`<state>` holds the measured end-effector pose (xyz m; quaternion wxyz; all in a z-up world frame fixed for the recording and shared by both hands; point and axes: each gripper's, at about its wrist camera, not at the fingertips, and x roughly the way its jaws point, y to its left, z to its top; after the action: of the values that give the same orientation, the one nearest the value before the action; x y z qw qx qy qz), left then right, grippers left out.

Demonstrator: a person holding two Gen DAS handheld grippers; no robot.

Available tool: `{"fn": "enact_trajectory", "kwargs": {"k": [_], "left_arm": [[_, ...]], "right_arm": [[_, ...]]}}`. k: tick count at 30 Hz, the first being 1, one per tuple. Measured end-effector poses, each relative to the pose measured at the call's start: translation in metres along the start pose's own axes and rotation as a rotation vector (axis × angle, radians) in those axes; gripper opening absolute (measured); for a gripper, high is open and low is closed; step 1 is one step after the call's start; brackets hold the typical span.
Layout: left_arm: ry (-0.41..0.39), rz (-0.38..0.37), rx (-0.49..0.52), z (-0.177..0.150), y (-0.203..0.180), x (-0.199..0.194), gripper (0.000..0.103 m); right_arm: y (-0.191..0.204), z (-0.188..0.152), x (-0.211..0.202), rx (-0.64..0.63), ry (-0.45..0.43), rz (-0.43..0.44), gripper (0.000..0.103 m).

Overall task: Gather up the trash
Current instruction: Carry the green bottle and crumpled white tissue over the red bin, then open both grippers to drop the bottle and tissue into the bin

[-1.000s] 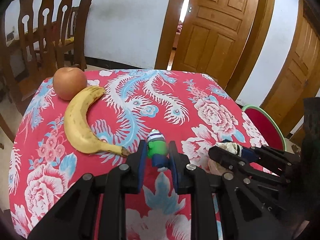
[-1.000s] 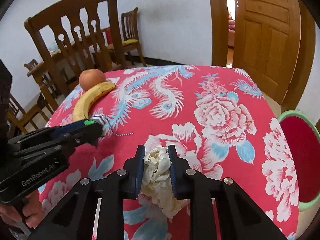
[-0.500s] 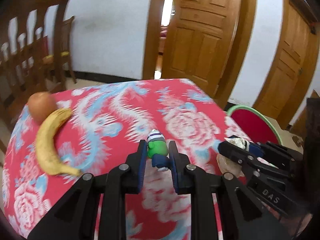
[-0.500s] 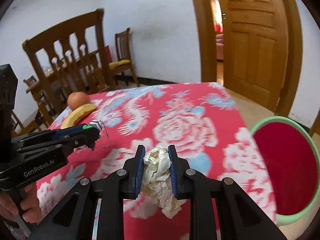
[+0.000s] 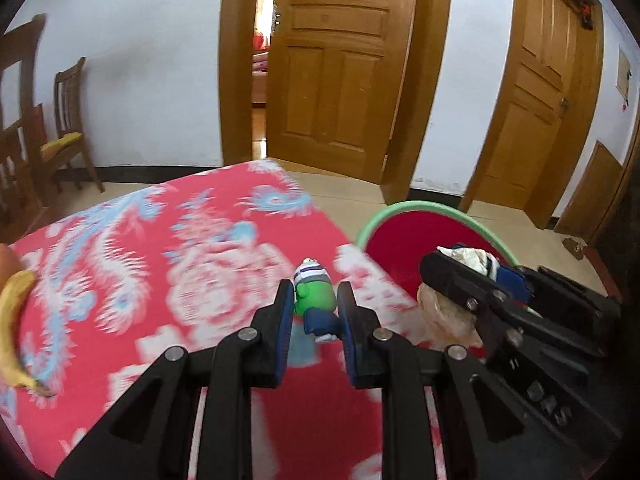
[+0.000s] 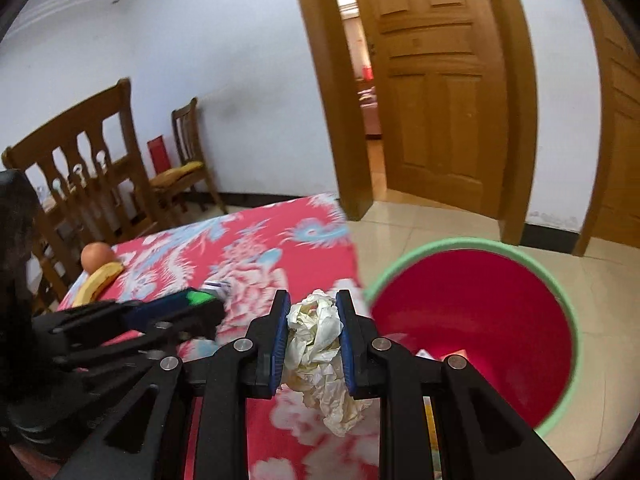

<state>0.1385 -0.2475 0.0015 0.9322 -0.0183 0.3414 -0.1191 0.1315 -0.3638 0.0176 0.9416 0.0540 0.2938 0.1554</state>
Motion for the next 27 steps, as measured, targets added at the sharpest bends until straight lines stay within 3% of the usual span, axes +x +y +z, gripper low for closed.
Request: {"fn": "enact_trajectory", "kwargs": {"k": [6,10,14,24,25,26,27], "left_arm": [[0.022,-0.054,0.037,0.012,-0.045,0.030,0.022],[0.018,-0.083,0.073,0.018,-0.069,0.045,0.022],[0.027,-0.118,0.108,0.023,-0.090,0.061,0.022],[0.018,-0.146,0.127,0.028,-0.107,0.072,0.023],[0.016,-0.144,0.132,0.028,-0.107,0.071,0.027],[0.013,-0.143,0.136,0.029,-0.107,0.071,0.042],[0.009,-0.147,0.139,0.029,-0.108,0.070,0.050]], "right_arm": [[-0.045,-0.003,-0.008,0.056,-0.032,-0.062,0.023],[-0.093,-0.001,-0.010,0.227,-0.067,0.009,0.023],[-0.120,-0.003,-0.015,0.219,-0.067,-0.136,0.023],[-0.141,-0.008,-0.024,0.241,-0.062,-0.195,0.023],[-0.139,-0.008,-0.022,0.234,-0.053,-0.198,0.023],[-0.139,-0.008,-0.020,0.230,-0.049,-0.201,0.023],[-0.138,-0.007,-0.020,0.224,-0.047,-0.204,0.023]]}}
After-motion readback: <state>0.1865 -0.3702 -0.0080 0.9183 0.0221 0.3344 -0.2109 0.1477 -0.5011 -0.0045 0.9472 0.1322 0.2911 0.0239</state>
